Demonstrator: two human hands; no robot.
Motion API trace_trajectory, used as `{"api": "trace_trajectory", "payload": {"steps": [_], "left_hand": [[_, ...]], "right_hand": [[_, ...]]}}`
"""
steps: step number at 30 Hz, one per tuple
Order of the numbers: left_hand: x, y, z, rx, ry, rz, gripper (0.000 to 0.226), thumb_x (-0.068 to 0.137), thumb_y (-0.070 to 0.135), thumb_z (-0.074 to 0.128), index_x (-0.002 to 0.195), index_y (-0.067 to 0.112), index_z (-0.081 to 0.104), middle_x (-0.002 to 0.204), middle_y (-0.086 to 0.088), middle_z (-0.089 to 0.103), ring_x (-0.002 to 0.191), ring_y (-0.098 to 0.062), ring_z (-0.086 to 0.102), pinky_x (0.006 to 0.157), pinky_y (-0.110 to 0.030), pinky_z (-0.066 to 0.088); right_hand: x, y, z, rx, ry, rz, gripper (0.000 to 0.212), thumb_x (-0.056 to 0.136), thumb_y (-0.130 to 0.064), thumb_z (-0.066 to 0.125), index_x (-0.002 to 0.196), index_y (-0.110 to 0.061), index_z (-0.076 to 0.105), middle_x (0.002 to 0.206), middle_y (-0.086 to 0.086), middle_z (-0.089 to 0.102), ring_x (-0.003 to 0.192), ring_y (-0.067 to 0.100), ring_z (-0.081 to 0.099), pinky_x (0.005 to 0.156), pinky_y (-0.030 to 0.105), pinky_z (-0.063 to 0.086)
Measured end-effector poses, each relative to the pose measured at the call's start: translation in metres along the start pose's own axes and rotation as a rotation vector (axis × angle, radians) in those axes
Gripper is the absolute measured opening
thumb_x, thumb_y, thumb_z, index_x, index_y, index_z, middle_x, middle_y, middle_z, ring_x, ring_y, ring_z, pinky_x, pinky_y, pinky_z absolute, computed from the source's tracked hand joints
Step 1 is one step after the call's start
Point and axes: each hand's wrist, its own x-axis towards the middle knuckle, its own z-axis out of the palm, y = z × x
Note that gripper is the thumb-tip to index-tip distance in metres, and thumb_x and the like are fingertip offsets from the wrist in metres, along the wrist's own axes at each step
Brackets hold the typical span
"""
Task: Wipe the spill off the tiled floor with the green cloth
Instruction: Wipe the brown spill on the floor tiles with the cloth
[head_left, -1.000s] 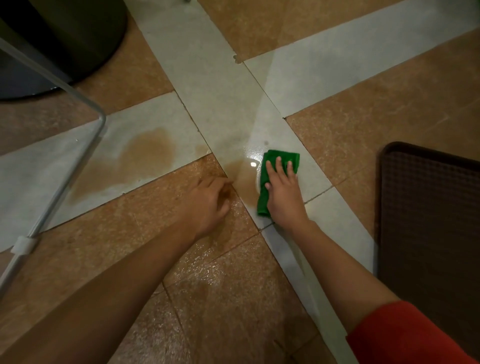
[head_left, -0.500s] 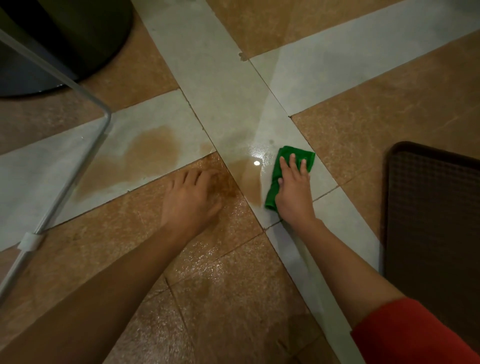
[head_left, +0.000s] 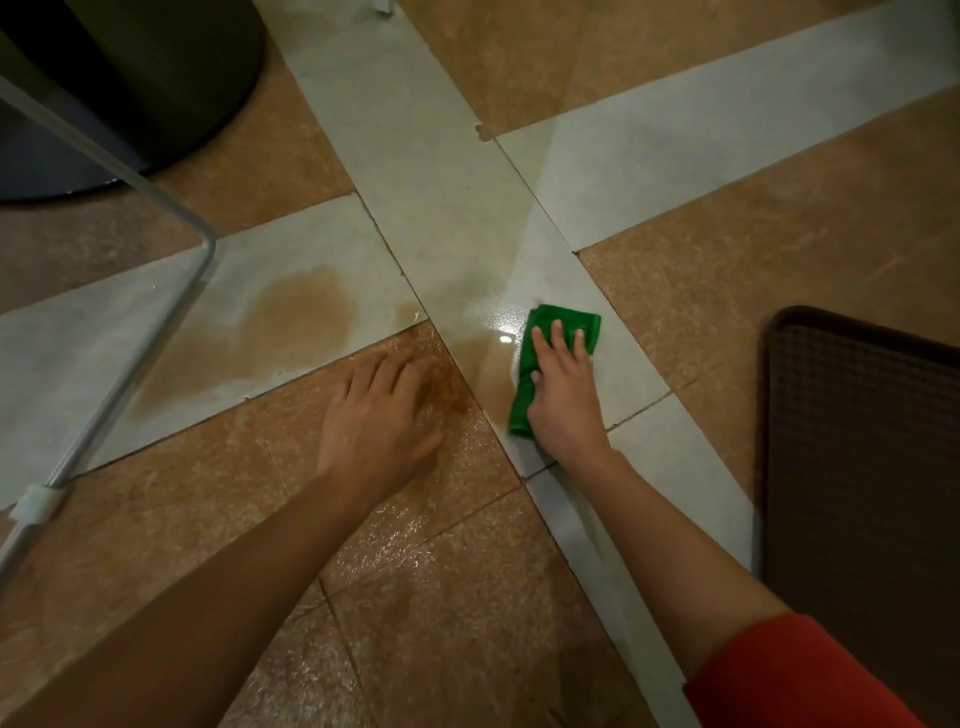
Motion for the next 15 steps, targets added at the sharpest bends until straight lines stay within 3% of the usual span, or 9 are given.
{"api": "trace_trajectory", "payload": {"steps": [7, 12, 15], "left_hand": [[0.006, 0.009, 0.002, -0.035, -0.022, 0.000, 0.066, 0.074, 0.039, 0.065, 0.133, 0.018, 0.044, 0.132, -0.009, 0.050, 0.125, -0.031, 0.040, 0.101, -0.048, 0.033], [0.014, 0.009, 0.001, -0.058, 0.008, 0.004, 0.062, 0.076, 0.037, 0.064, 0.132, 0.019, 0.046, 0.132, -0.008, 0.051, 0.124, -0.030, 0.043, 0.101, -0.046, 0.033], [0.025, 0.011, 0.001, -0.073, 0.042, 0.004, 0.057, 0.077, 0.036, 0.061, 0.130, 0.019, 0.048, 0.127, -0.007, 0.055, 0.120, -0.027, 0.047, 0.096, -0.041, 0.037]], "right_hand": [[-0.023, 0.004, 0.005, -0.001, 0.003, -0.231, 0.059, 0.091, 0.004, 0.045, 0.145, -0.013, 0.030, 0.155, 0.006, 0.023, 0.146, 0.026, 0.007, 0.120, 0.040, 0.006], [0.013, 0.000, -0.006, 0.049, 0.038, 0.010, 0.063, 0.093, 0.000, 0.041, 0.149, -0.019, 0.020, 0.159, 0.002, 0.007, 0.146, 0.021, -0.002, 0.120, 0.037, 0.003], [0.028, -0.008, -0.008, 0.033, 0.034, 0.012, 0.071, 0.088, 0.006, 0.044, 0.150, -0.020, 0.018, 0.159, 0.002, 0.005, 0.146, 0.021, -0.002, 0.120, 0.036, 0.004]]}}
